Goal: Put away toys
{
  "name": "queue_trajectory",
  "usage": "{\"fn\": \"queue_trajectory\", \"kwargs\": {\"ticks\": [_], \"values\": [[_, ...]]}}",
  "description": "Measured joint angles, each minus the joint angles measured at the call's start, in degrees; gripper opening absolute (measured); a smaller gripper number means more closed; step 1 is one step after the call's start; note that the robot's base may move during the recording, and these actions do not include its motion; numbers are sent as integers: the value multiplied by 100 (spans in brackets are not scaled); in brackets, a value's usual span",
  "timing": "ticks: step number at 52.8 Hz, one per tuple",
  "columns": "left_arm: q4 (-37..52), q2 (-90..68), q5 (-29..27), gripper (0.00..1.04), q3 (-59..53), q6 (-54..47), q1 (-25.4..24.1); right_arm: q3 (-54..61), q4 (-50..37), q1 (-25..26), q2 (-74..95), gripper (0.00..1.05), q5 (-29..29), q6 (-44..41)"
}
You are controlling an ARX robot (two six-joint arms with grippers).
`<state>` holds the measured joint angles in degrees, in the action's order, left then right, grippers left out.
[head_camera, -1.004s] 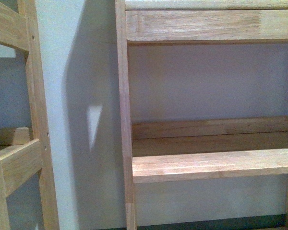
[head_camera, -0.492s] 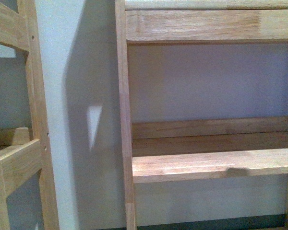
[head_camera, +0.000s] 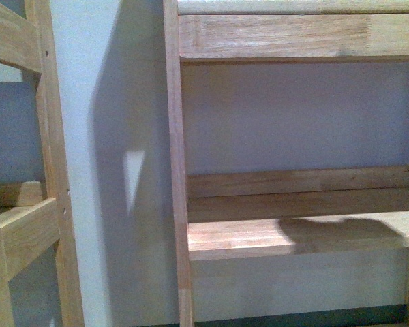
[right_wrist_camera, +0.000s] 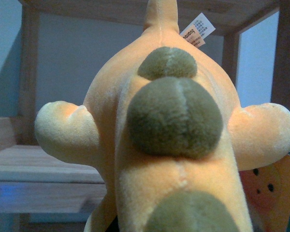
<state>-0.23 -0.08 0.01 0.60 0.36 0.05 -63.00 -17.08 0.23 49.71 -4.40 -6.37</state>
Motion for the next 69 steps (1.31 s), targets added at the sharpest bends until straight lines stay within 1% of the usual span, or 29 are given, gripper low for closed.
{"fn": "queue_trajectory", "kwargs": {"ticks": [9, 14, 19, 38, 45, 55, 63, 69], "values": [[0, 0, 0, 98, 0, 0, 0, -767, -72, -68, 925, 7, 221, 326], [0, 0, 0, 98, 0, 0, 0, -1434, -22, -254, 1537, 7, 280, 413], [0, 0, 0, 98, 0, 0, 0, -2133, 170, -328, 2065, 7, 387, 516], [0, 0, 0, 98, 0, 0, 0, -4387, 859, -192, 3777, 7, 450, 1132], [0, 0, 2, 98, 0, 0, 0, -5182, 1167, -160, 4415, 7, 476, 1587], [0, 0, 0, 98, 0, 0, 0, -6830, 1899, -192, 5659, 7, 555, 2533], [0, 0, 0, 98, 0, 0, 0, -8247, 2575, -428, 6658, 7, 570, 3045], [0, 0, 0, 98, 0, 0, 0, -8725, 2717, -671, 7088, 7, 638, 3298]]}}
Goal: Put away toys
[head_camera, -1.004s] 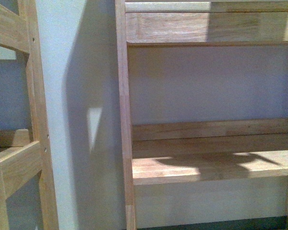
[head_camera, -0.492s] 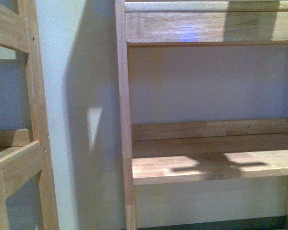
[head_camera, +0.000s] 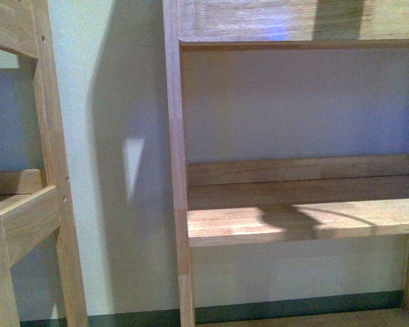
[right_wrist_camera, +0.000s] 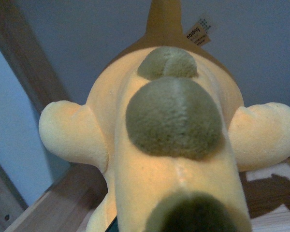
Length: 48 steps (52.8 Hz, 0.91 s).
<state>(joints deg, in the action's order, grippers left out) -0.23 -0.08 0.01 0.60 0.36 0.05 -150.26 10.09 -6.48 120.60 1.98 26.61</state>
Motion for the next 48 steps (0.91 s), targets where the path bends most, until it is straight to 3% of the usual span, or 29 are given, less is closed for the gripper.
{"fn": "queue_trajectory", "kwargs": {"ticks": [17, 33, 42, 48], "values": [[0, 0, 0, 98, 0, 0, 0, 693, -592, -481, 44, 7, 177, 481], [0, 0, 0, 98, 0, 0, 0, 1508, -931, -529, -332, 7, 210, 697], [0, 0, 0, 98, 0, 0, 0, 1690, -979, -529, -439, 42, 212, 575], [0, 0, 0, 98, 0, 0, 0, 1694, -979, -529, -452, 58, 212, 501]]}}
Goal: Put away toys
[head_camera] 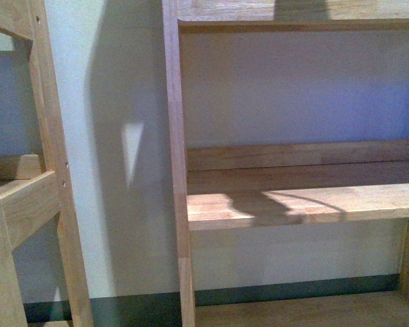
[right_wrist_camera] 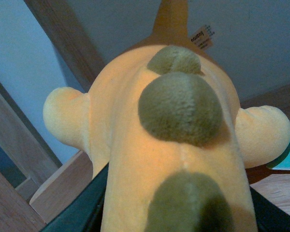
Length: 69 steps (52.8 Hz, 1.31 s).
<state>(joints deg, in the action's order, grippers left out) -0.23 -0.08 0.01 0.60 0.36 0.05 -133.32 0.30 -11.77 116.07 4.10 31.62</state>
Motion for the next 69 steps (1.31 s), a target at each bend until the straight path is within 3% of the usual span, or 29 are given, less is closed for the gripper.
{"fn": "queue_trajectory", "kwargs": {"ticks": [14, 28, 43, 51, 59, 69], "values": [[0, 0, 0, 98, 0, 0, 0, 144, -142, -48, -118, 99, -22, -240], [0, 0, 0, 98, 0, 0, 0, 750, -693, -66, -553, 98, -636, -702], [0, 0, 0, 98, 0, 0, 0, 1676, -964, 46, -1572, 98, -1971, -1834], [0, 0, 0, 98, 0, 0, 0, 2771, -1438, 350, -2540, 98, -2500, -2398], [0, 0, 0, 98, 0, 0, 0, 4138, -1899, 850, -3724, 98, -2553, -2634], [0, 0, 0, 98, 0, 0, 0, 6094, -1956, 1545, -5351, 98, -2142, -2647]]}}
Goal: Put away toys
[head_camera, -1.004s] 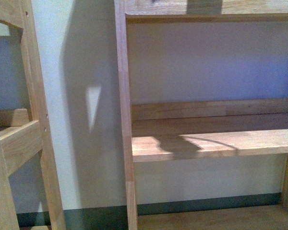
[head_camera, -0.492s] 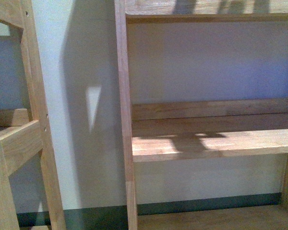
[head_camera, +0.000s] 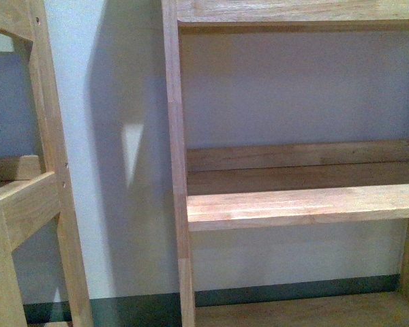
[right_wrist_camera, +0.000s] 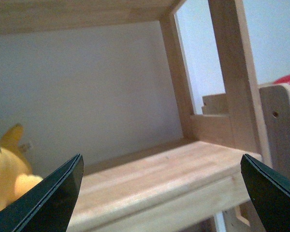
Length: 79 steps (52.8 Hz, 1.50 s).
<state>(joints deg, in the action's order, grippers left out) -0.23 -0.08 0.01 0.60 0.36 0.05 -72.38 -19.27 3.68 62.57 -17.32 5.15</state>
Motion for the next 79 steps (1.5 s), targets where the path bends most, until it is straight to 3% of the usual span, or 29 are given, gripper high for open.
{"fn": "queue_trajectory", "kwargs": {"ticks": [10, 17, 26, 34, 41, 66, 68, 71, 74, 79], "values": [[0, 0, 0, 98, 0, 0, 0, 1700, -35, 205, -1316, 98, 240, 33], [0, 0, 0, 98, 0, 0, 0, 3080, -44, -92, -2597, 98, 267, 22], [0, 0, 2, 98, 0, 0, 0, 4087, 341, -745, -3569, 98, -173, 94], [0, 0, 2, 98, 0, 0, 0, 4896, 533, -1445, -4308, 98, -966, 146], [0, 0, 0, 98, 0, 0, 0, 5346, 658, -1655, -4662, 98, -1325, 367], [0, 0, 0, 98, 0, 0, 0, 5840, 1073, -1666, -4957, 98, -1355, 627], [0, 0, 0, 98, 0, 0, 0, 5803, 1220, -1561, -4968, 96, -1019, 553], [0, 0, 0, 98, 0, 0, 0, 5683, 1974, -942, -5040, 86, 317, 168], [0, 0, 0, 98, 0, 2, 0, 5740, 2240, -575, -5119, 78, 1130, -81], [0, 0, 2, 98, 0, 0, 0, 5917, 2251, -424, -5222, 64, 1663, -286]]}}
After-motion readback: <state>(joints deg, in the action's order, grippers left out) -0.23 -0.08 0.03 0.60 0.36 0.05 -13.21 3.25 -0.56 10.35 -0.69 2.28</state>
